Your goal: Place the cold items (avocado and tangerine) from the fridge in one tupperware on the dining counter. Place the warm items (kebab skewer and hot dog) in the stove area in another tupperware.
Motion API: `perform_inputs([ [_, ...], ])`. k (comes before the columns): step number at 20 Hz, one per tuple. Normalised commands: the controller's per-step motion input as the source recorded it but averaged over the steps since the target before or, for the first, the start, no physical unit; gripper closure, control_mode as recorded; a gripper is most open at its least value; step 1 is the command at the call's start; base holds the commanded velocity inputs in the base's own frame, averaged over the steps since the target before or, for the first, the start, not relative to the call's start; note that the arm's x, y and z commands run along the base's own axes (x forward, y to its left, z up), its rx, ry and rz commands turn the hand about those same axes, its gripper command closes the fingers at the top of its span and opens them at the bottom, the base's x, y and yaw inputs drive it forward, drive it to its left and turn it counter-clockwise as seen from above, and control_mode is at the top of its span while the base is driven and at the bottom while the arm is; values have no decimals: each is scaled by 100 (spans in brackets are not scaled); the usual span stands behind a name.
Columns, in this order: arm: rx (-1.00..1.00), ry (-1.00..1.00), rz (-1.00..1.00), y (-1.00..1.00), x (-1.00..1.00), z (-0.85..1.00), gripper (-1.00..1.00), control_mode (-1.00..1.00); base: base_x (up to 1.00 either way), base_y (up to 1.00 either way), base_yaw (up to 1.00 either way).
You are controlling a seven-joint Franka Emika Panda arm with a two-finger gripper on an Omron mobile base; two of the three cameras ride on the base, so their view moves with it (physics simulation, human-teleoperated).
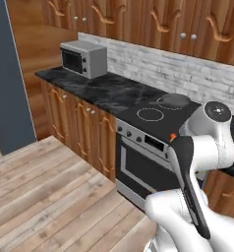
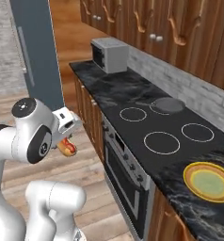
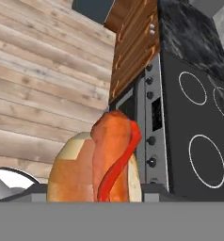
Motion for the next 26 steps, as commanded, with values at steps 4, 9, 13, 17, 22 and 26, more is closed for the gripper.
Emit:
perform_inputs([
  [4,0,0,0,0,0,0,100,100,-94,8,60],
  [9,0,0,0,0,0,0,100,100,-100,5,37],
  [13,0,0,0,0,0,0,100,100,-100,4,31],
  [17,0,0,0,0,0,0,100,100,-100,34,45],
  [22,0,0,0,0,0,0,100,100,-100,69,39],
  [26,0,0,0,0,0,0,100,100,-100,86,34],
])
